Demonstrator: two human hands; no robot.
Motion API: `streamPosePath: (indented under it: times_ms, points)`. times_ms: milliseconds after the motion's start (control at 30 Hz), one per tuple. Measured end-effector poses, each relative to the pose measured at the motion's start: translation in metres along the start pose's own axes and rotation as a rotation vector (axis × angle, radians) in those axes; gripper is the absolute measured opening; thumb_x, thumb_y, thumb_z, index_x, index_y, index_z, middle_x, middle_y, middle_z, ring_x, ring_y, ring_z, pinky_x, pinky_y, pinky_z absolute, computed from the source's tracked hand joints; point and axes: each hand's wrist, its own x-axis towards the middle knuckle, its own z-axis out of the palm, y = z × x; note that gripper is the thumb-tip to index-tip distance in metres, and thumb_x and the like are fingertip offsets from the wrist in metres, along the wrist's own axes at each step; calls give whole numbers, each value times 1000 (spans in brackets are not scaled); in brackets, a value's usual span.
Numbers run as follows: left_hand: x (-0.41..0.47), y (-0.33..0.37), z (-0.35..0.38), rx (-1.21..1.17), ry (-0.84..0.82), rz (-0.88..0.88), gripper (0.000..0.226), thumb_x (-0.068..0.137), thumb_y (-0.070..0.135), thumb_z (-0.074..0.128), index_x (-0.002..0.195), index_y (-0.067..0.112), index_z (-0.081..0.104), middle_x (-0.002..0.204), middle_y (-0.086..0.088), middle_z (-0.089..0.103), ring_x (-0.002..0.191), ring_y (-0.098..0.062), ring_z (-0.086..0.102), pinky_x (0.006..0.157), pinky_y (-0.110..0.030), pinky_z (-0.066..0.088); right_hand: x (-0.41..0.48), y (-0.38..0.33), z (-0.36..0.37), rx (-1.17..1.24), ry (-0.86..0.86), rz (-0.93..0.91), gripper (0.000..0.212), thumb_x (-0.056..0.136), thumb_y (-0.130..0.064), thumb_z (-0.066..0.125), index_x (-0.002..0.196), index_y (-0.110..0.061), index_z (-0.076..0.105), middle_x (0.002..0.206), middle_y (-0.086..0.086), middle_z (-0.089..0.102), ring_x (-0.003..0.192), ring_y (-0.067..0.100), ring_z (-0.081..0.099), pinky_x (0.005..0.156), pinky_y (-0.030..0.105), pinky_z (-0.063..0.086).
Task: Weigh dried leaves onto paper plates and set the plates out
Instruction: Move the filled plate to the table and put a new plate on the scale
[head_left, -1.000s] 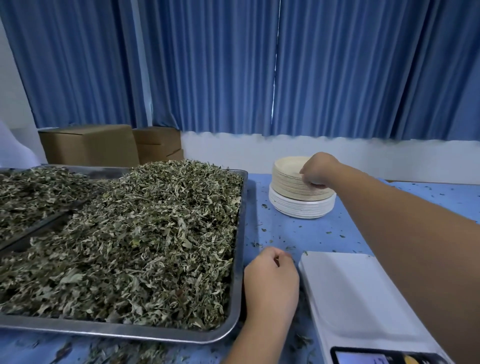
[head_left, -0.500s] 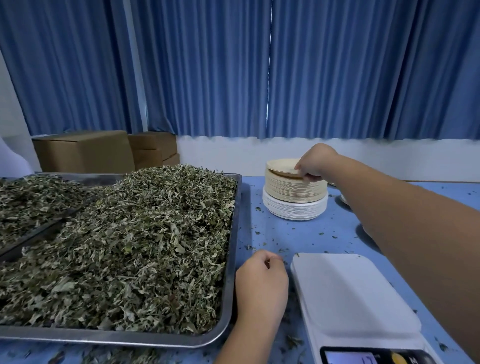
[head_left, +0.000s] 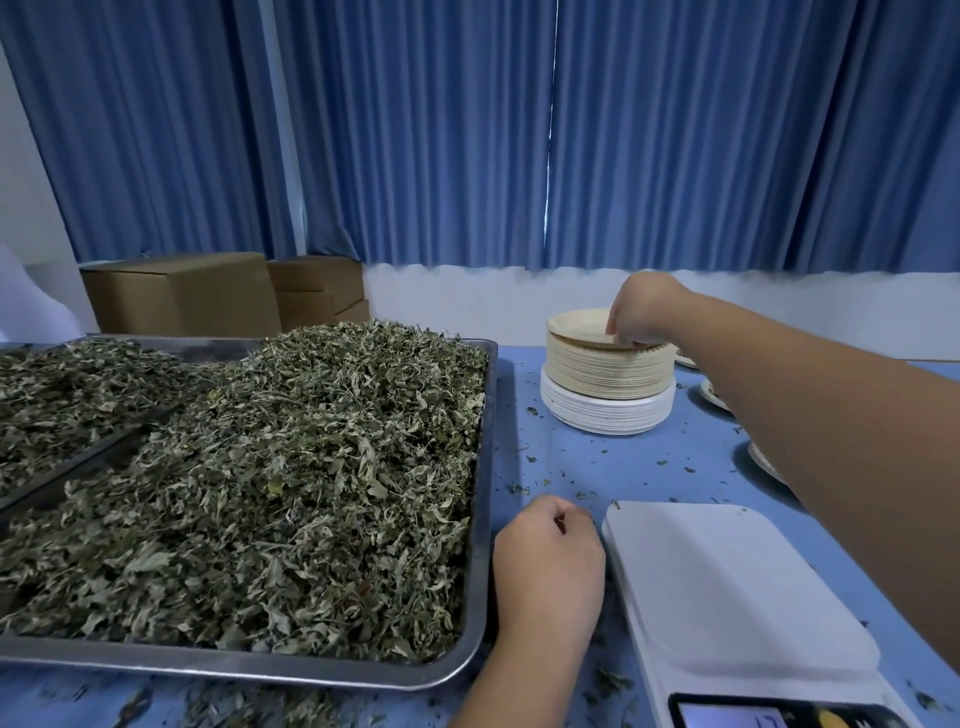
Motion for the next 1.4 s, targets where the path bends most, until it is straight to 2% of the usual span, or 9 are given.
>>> streamPosePath:
  times_ms: [200,300,433,600,700,833,1133,1233,1400]
  points:
    - [0,1,0,-2,19,9,22,91,20,48,82,20,68,67,1,65,56,-12,51,55,-25,39,6,1,-5,-67,-7,-38,25,87,-12,63,110,-7,70,112,12,68,84,20,56,86,31,53]
    - [-1,0,0,-12,26,12,22,90,19,48,82,17,68,67,0,65,57,-14,50,56,-27,39,8,-1,-12,-54,-23,-44,30,85,-9,66,115,-6,68,105,14,67,80,25,54,77,34,51]
    - [0,-1,0,-21,25,16,21,90,19,48,82,17,68,66,-1,65,56,-14,50,56,-27,38,8,-1,-9,-105,-71,-37,23,84,1,63,100,-10,75,84,5,73,79,20,72,81,34,58]
    - [0,1,0,19,39,28,21,90,21,50,83,17,69,72,1,68,67,-17,60,60,-27,42,7,-2,-5,-204,-41,-116,23,82,1,64,99,-12,75,86,1,71,85,20,69,82,31,57]
    - [0,1,0,31,45,30,21,90,20,49,83,18,69,74,2,68,72,-17,62,66,-29,45,10,-1,0,-184,-72,-154,21,86,1,58,99,-9,71,91,8,72,76,22,64,77,32,54]
    - [-1,0,0,36,44,31,21,91,21,49,83,19,68,75,3,68,72,-15,61,65,-27,44,9,-2,9,-272,-162,-193,16,76,2,56,66,-10,59,69,8,59,67,24,52,61,27,42]
    - [0,0,0,51,39,35,21,91,22,49,83,18,68,75,3,68,73,-14,61,67,-28,44,8,1,7,-279,-156,-173,16,82,-4,57,88,-8,71,78,6,63,80,23,57,72,28,47]
    - [0,0,0,47,37,32,21,90,22,49,83,19,68,75,4,68,73,-14,62,68,-28,45,11,5,6,-251,-139,-188,16,84,-6,59,77,-19,65,65,-1,61,75,21,58,75,28,51]
    - [1,-1,1,46,36,34,20,90,22,49,82,20,68,72,3,67,65,-15,57,63,-28,43,11,8,4,-221,-84,-171,37,88,-10,59,55,-22,50,56,-8,50,56,11,45,58,22,40]
